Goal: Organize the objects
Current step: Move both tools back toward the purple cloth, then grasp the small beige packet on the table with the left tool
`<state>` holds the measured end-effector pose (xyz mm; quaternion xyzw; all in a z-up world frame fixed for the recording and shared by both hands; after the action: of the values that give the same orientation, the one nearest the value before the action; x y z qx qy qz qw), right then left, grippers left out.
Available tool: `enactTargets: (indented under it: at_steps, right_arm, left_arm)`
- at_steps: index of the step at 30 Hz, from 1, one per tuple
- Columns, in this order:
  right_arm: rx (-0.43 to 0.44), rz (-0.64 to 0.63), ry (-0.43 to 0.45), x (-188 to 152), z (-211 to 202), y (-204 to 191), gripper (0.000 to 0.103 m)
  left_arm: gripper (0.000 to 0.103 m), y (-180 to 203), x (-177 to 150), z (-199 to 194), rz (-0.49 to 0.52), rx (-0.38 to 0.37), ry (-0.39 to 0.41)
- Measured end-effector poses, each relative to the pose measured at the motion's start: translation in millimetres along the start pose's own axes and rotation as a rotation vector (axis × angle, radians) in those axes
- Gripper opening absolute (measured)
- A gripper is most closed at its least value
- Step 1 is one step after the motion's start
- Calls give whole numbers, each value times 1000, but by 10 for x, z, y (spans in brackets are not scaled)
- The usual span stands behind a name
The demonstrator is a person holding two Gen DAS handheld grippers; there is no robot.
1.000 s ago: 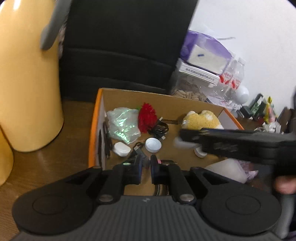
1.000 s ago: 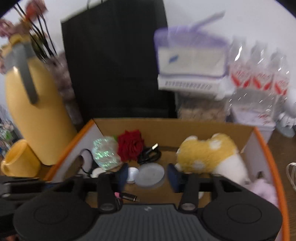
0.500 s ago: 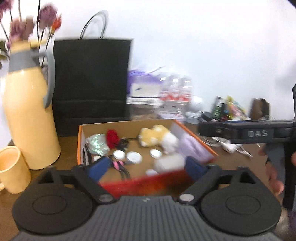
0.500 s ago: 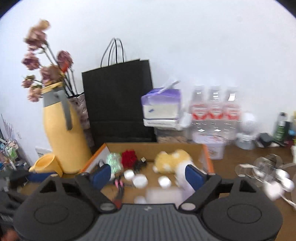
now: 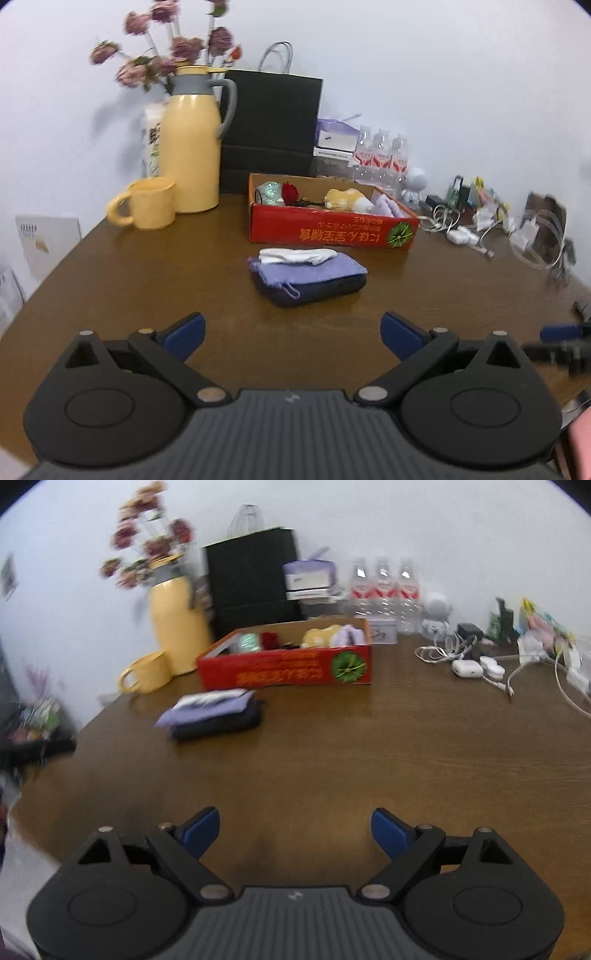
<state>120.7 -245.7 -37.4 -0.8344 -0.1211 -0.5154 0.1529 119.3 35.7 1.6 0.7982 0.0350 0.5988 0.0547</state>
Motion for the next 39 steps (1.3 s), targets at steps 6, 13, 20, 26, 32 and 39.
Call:
enactTargets:
  at_steps: [6,13,20,26,32,39]
  right_arm:
    - [25,-120,49,47,-305,-123,89]
    - [44,-111,114,376,235,-145,86]
    - [134,-102,88,862,1709,-450,48]
    - [164,-118,17,955,2950,-809,26]
    - [181,-210,-53,575,3082,-950,21]
    - [235,-206,-42,368,2565,-863,25]
  left_arm:
    - [103,-36,118,-35,12,57,55]
    - [103,-92,-13,589,-83,0,3]
    - [72,-266,169,1903,-104,-36,-78]
    - [41,-451,40,2769,-106,-12,-224]
    - [31,-295,-180,2486,-35,-45,-238]
    - [50,39,-175,2220,69,-141,-196]
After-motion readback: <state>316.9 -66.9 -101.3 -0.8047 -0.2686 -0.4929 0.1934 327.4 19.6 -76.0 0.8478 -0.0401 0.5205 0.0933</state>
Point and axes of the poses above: each gripper's, at about its wrist camera, not at the fingertips, and z roughly the way its jaws point, y to its right, x to its top, the point moved 8 cm from there along z, roughly the way its jaws point, and after that the axes turned 14 degrees about y, right-handed, at the moved point
